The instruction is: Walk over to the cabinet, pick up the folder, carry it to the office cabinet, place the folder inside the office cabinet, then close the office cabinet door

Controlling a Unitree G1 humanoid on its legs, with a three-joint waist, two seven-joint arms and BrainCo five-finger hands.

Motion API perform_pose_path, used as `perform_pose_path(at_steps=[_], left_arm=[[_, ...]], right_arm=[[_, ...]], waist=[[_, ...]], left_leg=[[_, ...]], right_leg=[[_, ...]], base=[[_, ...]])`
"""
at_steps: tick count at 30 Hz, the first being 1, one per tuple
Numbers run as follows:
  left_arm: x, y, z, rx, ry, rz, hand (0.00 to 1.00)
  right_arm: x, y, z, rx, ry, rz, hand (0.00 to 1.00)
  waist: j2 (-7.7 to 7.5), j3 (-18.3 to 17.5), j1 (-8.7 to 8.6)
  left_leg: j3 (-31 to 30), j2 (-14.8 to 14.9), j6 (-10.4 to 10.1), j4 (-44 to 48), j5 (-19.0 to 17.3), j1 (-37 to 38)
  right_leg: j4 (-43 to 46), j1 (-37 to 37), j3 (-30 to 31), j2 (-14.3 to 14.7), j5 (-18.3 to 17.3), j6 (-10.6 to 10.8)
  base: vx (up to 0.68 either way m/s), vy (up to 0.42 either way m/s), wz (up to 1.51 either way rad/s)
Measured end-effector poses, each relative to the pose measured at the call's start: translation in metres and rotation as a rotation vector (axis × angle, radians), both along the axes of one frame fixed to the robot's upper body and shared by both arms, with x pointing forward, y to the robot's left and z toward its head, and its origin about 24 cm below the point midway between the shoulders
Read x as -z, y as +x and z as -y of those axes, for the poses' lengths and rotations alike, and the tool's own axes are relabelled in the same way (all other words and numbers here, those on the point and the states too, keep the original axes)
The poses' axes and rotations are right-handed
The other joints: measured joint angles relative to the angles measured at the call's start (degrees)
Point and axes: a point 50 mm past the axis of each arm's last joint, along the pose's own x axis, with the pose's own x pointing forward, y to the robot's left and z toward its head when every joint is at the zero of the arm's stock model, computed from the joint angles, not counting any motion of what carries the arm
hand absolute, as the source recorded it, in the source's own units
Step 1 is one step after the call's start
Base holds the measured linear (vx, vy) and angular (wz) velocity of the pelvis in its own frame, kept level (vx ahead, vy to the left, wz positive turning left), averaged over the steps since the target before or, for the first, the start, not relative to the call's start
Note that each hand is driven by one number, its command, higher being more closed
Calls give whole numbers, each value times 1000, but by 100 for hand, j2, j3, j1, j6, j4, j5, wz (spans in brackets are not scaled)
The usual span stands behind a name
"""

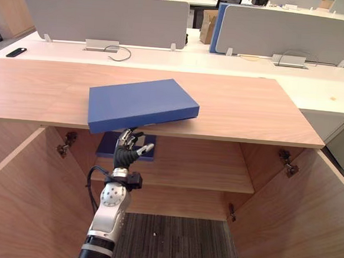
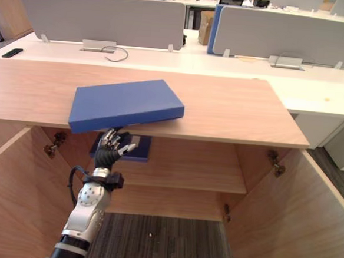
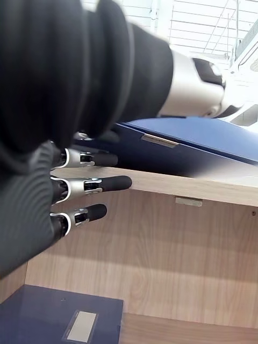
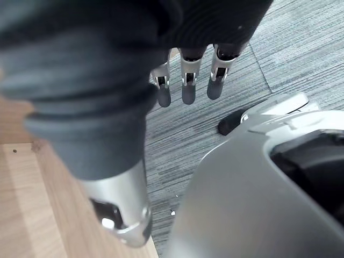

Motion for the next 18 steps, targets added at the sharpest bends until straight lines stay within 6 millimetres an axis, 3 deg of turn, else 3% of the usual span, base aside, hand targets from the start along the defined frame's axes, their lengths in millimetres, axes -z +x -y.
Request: perform_pose_path(at_steps=[2,4,6,9,18], left_arm=[[4,-4,-1,-5,0,-21,0],[32,-14,-5,-13,9,-160,0],[78,-46,-10,-29,13,-399,0],[90,-61,-11,-32,13,-466,0],[84,-64,-6,8,19,-441,0]], right_arm=[[0,0,0,-6,-1,0,0],[0,1,0,-8,-1,3,0],[0,2,-1,-11,1,7,0],[0,3,-3,-12,7,8,0],[0,4,-4,-49,4,8,0]], waist=[[1,2,1],[4,13,-3],[-22,93,9],[-95,168,81],[-64,168,140]], left_leg=[[-3,-1,2,0,-2,0],[-3,0,6,0,-4,0],[-10,6,8,0,-5,-9],[-44,3,10,2,-1,-72],[-57,19,-1,3,12,-61]], right_leg=[[1,0,0,-1,-1,1],[1,-4,-1,-3,-3,4],[1,-11,-11,2,-9,13],[20,-62,-45,3,-13,21],[68,-50,-151,12,-15,34]], base=[[-38,1,0],[-17,0,0],[0,0,0],[-13,-8,6],[2,1,2]])
